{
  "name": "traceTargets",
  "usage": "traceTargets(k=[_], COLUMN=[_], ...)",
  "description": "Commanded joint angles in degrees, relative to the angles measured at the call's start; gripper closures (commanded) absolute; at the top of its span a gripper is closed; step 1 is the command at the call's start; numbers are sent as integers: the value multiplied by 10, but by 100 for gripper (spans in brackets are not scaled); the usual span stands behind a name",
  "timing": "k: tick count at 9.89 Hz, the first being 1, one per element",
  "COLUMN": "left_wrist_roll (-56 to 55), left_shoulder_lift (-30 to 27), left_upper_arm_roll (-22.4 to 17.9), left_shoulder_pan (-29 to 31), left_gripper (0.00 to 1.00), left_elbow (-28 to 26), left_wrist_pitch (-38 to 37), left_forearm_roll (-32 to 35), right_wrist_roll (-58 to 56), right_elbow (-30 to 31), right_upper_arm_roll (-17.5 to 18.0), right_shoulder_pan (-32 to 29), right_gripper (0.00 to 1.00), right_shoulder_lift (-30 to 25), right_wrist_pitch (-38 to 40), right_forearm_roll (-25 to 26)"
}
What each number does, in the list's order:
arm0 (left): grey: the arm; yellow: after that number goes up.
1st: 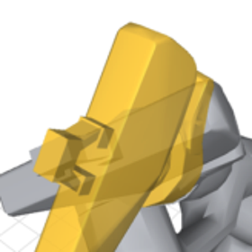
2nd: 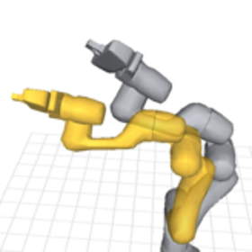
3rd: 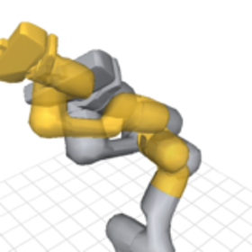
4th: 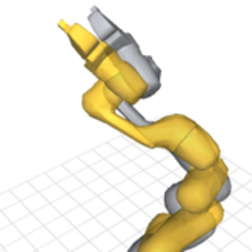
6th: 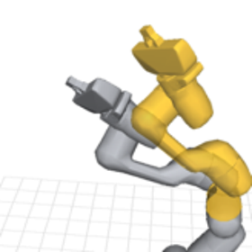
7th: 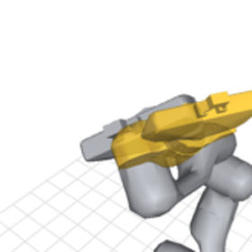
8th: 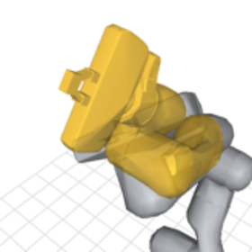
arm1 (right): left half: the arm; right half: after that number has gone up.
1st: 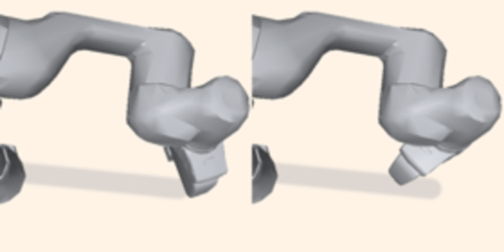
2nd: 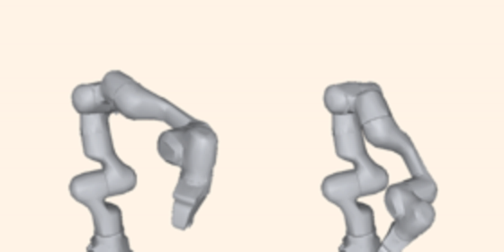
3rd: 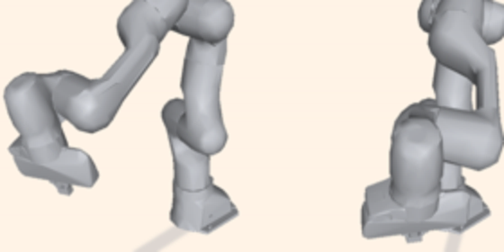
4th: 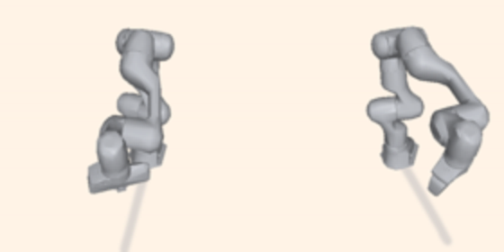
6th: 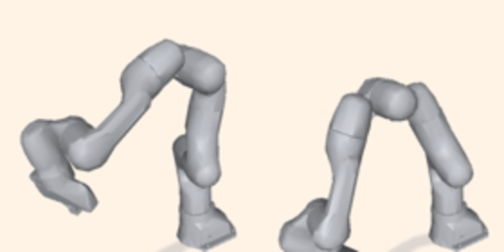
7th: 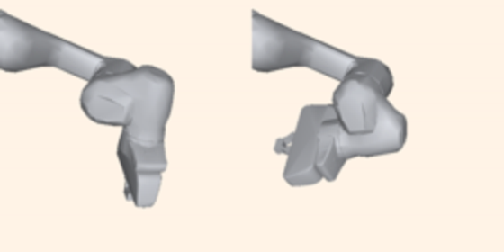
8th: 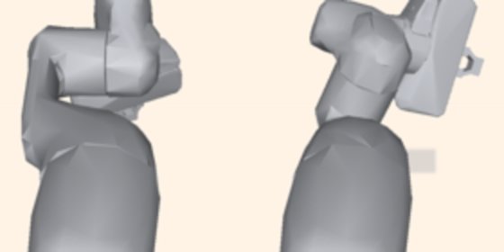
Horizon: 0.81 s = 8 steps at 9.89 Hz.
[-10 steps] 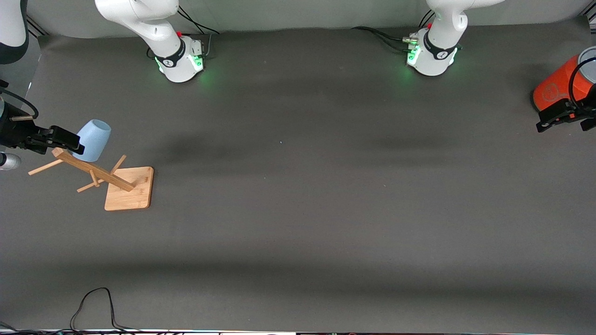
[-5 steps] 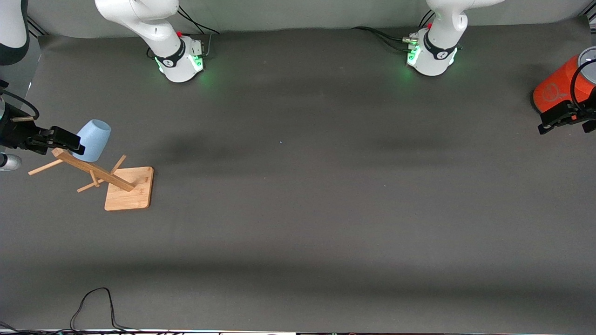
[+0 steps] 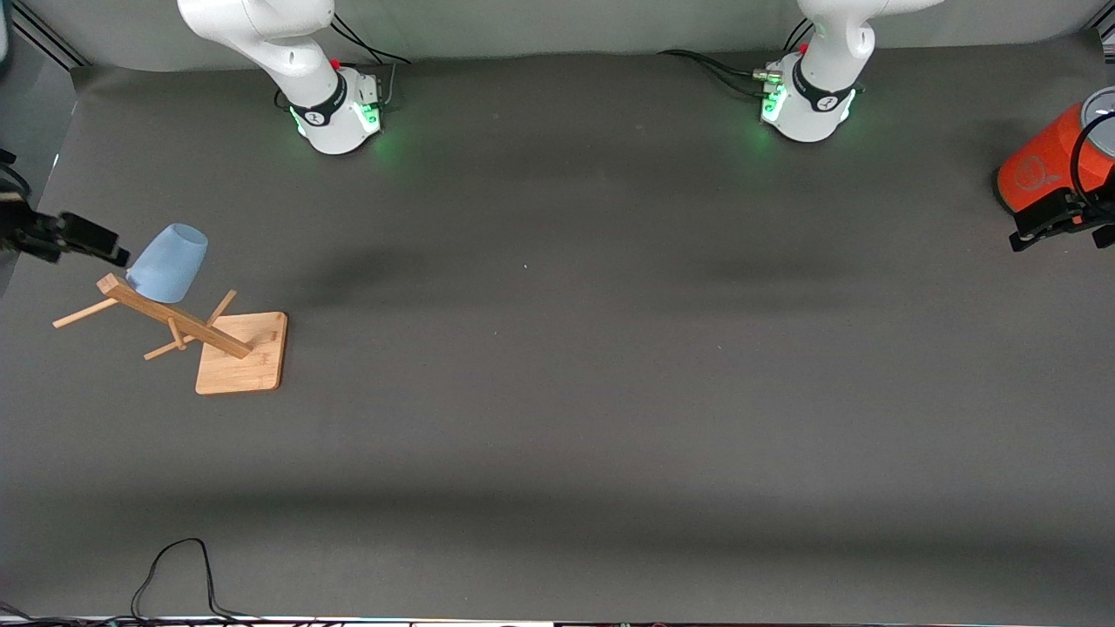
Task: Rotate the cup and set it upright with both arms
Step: 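Move the right gripper toward the light blue cup on the wooden stand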
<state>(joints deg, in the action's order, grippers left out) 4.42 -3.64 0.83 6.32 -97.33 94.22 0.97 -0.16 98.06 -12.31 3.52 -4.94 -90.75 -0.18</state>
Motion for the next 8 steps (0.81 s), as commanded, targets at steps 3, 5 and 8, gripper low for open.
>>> traceTargets(k=[3,5,8], left_wrist_roll=[8,8,8], left_shoulder_lift=[-2,-1,-1], left_upper_arm_roll=[0,0,0], left_shoulder_pan=[1,1,1], left_gripper=[0,0,0], left_elbow=[-1,-1,-3], left_wrist_pitch=[6,7,13], left_forearm_roll=[-2,-2,-2], right_wrist_roll=[48,229,371], right_elbow=[29,29,48], right_upper_arm_roll=[-24,-20,-19], right_shoulder_pan=[8,20,25], right_gripper=[0,0,0], right_shoulder_lift=[-25,-24,-26], right_wrist_pitch=[5,4,-16], right_forearm_roll=[1,1,1])
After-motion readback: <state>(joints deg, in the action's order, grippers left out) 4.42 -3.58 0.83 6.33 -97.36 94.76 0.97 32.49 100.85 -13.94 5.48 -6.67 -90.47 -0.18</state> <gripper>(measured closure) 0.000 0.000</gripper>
